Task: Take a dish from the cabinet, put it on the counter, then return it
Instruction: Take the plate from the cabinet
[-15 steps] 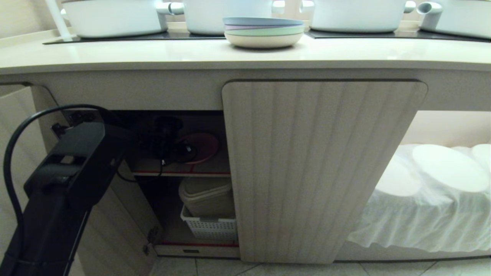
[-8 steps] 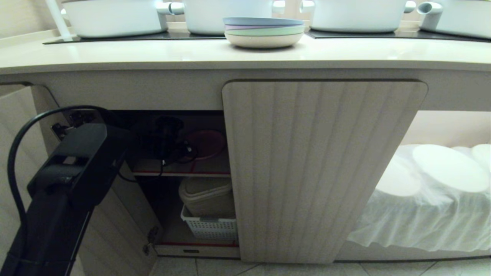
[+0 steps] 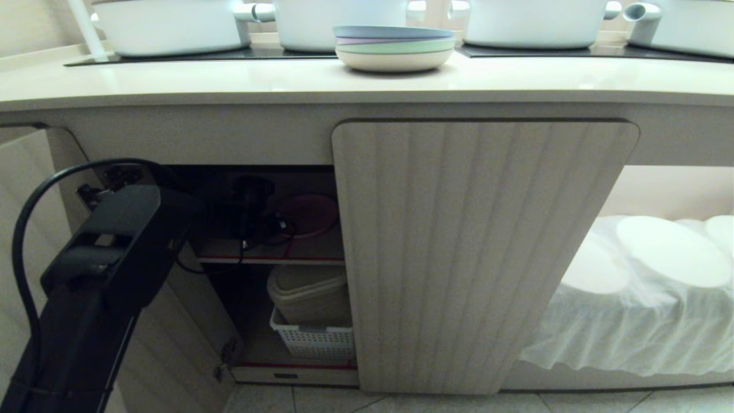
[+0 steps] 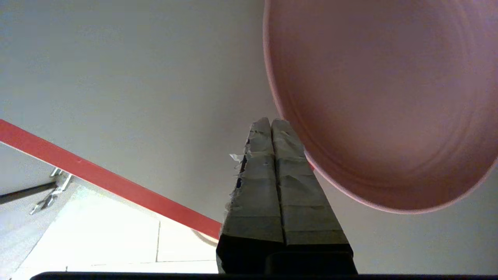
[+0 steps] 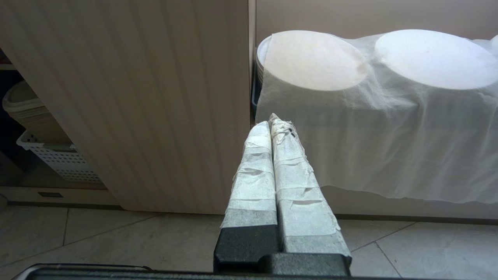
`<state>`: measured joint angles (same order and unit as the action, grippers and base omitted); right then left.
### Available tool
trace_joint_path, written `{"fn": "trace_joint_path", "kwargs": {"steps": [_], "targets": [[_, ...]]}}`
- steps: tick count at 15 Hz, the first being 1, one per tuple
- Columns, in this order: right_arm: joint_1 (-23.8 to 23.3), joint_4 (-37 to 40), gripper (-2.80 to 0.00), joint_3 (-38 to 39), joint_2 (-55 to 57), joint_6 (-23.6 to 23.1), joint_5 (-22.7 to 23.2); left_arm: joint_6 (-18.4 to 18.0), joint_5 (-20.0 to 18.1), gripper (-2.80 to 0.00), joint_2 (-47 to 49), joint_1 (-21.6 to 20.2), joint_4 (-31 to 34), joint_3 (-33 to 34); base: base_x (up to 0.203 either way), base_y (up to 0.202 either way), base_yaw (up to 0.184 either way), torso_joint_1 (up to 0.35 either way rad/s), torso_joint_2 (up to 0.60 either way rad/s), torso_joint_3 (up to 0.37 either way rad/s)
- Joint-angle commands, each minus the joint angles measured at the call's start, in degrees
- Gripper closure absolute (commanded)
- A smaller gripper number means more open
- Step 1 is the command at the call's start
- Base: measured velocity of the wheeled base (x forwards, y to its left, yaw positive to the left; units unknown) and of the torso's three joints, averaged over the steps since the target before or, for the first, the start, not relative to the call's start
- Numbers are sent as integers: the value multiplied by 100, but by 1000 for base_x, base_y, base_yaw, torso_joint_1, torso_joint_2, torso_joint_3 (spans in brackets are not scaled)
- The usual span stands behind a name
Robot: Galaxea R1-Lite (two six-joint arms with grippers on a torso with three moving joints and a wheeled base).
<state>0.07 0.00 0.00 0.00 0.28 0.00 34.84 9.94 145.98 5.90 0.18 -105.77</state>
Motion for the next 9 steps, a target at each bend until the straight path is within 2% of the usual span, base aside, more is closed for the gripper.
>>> {"fn": "trace_joint_path", "kwargs": {"steps": [1,9], "targets": [[1,0,0,0,0,-2,0,22,8,0,-49,-1,8,50,0,0,0,0,0,0],[1,0,0,0,0,-2,0,146,-19,0,-238,-10,-1,215,0,0,0,0,0,0]]}}
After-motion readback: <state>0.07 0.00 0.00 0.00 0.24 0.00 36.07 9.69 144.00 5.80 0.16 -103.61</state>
